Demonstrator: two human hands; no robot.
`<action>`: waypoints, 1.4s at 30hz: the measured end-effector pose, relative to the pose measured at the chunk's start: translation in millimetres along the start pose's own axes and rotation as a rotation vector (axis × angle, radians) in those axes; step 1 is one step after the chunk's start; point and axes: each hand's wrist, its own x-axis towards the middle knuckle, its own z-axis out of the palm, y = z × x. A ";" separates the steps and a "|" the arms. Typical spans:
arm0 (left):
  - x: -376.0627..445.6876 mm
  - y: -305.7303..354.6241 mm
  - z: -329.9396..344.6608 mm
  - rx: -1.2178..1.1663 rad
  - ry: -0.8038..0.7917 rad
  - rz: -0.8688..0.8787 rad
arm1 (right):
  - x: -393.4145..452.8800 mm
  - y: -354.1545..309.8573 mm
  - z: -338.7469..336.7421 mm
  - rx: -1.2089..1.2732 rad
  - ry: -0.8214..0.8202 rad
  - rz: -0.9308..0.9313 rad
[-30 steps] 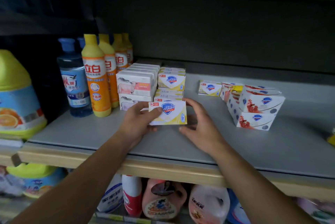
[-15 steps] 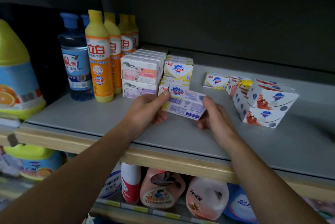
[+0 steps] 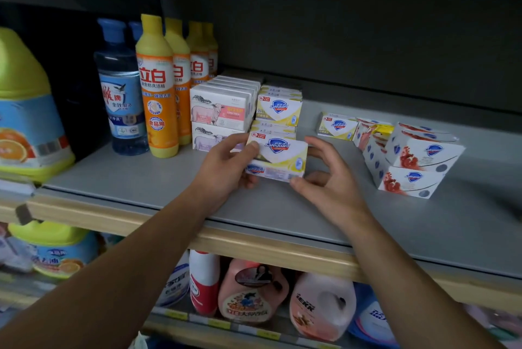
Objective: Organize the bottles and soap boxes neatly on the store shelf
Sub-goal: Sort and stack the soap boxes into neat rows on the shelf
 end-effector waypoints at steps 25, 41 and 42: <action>-5.7 2.6 5.9 0.171 -0.012 0.059 | 0.7 8.7 -3.6 -0.227 0.158 -0.125; -1.8 1.9 -40.5 1.534 -0.211 0.195 | 6.0 0.2 -0.3 -0.542 0.112 -0.104; -0.8 1.3 -40.3 1.529 -0.200 0.197 | 8.4 -1.8 1.0 -0.601 0.077 -0.119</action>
